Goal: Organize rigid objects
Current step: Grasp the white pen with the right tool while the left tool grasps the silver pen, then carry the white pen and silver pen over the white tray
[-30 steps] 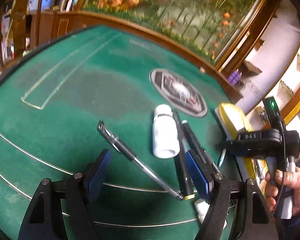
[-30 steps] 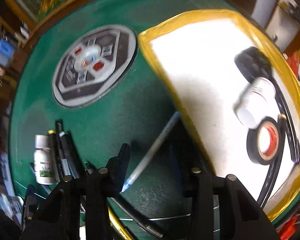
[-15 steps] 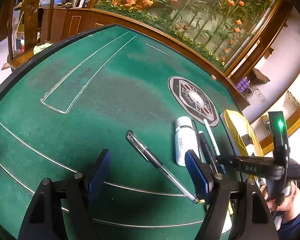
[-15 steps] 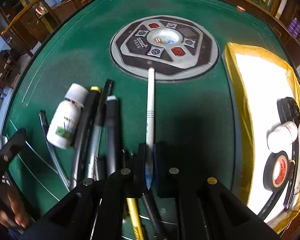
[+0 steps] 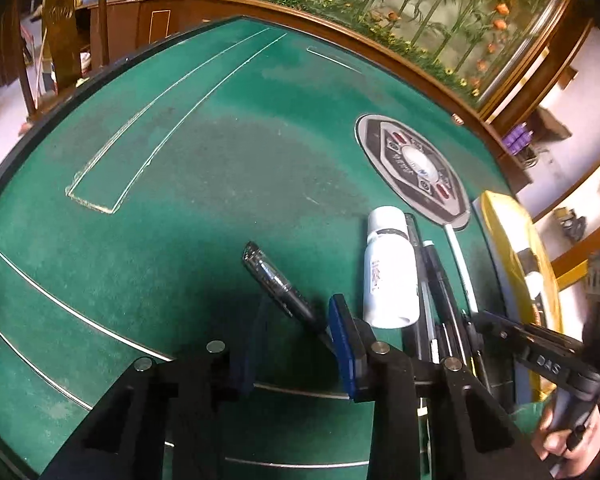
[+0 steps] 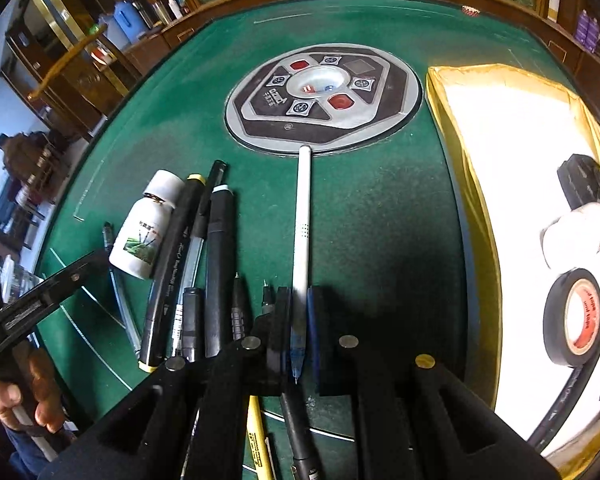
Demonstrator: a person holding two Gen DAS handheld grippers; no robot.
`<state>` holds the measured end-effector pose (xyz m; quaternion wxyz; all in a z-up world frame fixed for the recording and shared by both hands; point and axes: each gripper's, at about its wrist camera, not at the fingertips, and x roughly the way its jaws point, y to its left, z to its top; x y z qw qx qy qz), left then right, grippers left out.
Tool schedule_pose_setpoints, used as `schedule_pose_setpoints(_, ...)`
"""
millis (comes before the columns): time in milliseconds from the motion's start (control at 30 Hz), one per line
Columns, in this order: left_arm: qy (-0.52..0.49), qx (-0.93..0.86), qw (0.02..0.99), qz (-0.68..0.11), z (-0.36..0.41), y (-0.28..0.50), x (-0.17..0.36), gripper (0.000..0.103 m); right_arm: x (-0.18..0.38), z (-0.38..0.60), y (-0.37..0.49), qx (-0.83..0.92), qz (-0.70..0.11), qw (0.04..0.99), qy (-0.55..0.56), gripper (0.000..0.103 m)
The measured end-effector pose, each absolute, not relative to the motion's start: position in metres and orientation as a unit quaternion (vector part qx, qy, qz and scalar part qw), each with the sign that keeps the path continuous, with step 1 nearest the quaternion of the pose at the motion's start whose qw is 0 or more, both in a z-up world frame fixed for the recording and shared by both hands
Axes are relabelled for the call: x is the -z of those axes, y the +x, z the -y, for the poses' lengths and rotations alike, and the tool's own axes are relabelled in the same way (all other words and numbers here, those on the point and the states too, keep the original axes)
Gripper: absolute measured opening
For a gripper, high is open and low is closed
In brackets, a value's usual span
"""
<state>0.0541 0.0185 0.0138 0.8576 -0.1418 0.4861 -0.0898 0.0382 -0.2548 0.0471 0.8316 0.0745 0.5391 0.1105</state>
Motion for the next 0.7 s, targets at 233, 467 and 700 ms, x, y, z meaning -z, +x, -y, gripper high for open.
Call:
schedule_pose_setpoints(233,-0.038,0.050,0.883,-0.464,0.012,0.042,-0.012,0.009,-0.042,0.248,0.037,-0.128,-0.510,0.848,0.064,0.008)
schedule_pose_setpoints(467,0.003,0.066,0.886,-0.460,0.009,0.025,-0.012,0.010,-0.040,0.252,0.032,-0.139,-0.496,0.856,0.056,0.007)
schedule_pose_setpoints(700,0.013,0.067,0.894,-0.444,0.012,0.023,-0.012,0.010,-0.039,0.245,0.041,-0.129,-0.494,0.859,0.036,0.007)
